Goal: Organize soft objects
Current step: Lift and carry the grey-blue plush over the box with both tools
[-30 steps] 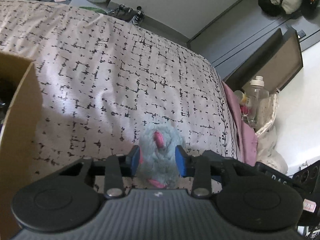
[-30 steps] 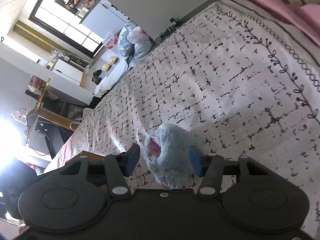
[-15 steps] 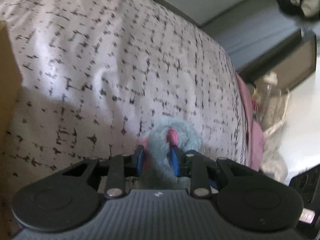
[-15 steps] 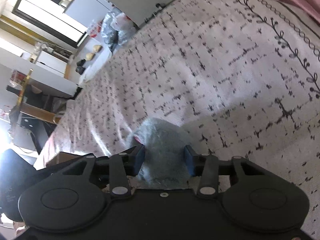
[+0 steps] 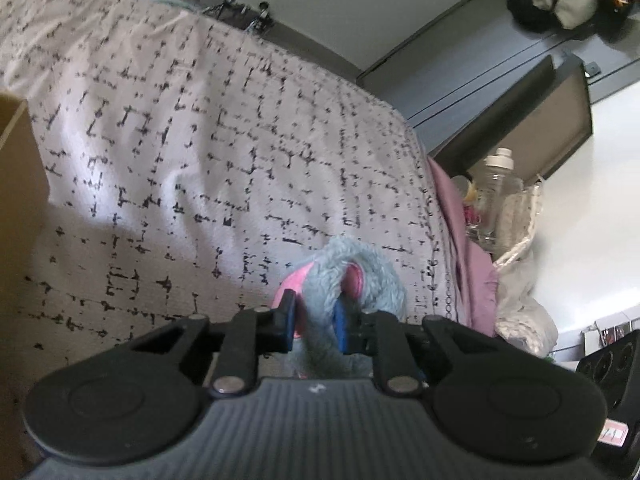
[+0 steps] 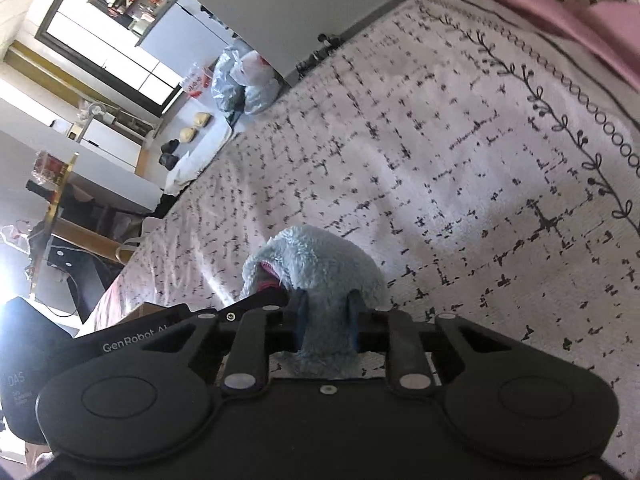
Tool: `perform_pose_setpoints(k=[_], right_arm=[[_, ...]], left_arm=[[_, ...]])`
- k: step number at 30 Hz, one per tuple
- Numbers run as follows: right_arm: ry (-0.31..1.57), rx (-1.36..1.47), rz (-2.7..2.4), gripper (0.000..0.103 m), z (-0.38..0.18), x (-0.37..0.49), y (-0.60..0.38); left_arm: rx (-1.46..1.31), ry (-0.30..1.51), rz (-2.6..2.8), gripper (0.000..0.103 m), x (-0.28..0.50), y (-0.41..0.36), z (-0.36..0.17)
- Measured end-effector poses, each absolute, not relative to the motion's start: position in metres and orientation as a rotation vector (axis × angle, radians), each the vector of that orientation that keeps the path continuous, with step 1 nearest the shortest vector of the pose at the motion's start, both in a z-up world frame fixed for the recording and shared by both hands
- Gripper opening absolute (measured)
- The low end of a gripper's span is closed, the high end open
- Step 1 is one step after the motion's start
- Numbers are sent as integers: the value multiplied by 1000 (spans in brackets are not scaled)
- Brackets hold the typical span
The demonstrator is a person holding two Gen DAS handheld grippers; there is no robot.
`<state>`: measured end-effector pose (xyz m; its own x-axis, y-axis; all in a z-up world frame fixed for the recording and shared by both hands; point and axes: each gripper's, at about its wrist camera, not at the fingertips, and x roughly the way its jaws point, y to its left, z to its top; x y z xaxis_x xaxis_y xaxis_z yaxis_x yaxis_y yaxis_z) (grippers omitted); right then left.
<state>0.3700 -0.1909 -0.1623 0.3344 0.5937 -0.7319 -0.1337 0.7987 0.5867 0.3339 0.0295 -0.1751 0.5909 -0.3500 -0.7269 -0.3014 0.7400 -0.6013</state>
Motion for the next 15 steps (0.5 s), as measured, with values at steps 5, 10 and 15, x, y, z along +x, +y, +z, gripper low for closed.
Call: perform_pose_setpoints(k=[5, 10, 15], right_arm=[[1112, 470, 517, 21, -143, 360, -188], [1086, 484, 533, 21, -126, 351, -184], [1067, 470, 554, 21, -111, 341, -172]], left_arm=[[-742, 935, -29, 18, 321, 30, -154], [-715, 894, -44, 18, 308, 35, -133], [-717, 866, -36, 18, 294, 45, -117]])
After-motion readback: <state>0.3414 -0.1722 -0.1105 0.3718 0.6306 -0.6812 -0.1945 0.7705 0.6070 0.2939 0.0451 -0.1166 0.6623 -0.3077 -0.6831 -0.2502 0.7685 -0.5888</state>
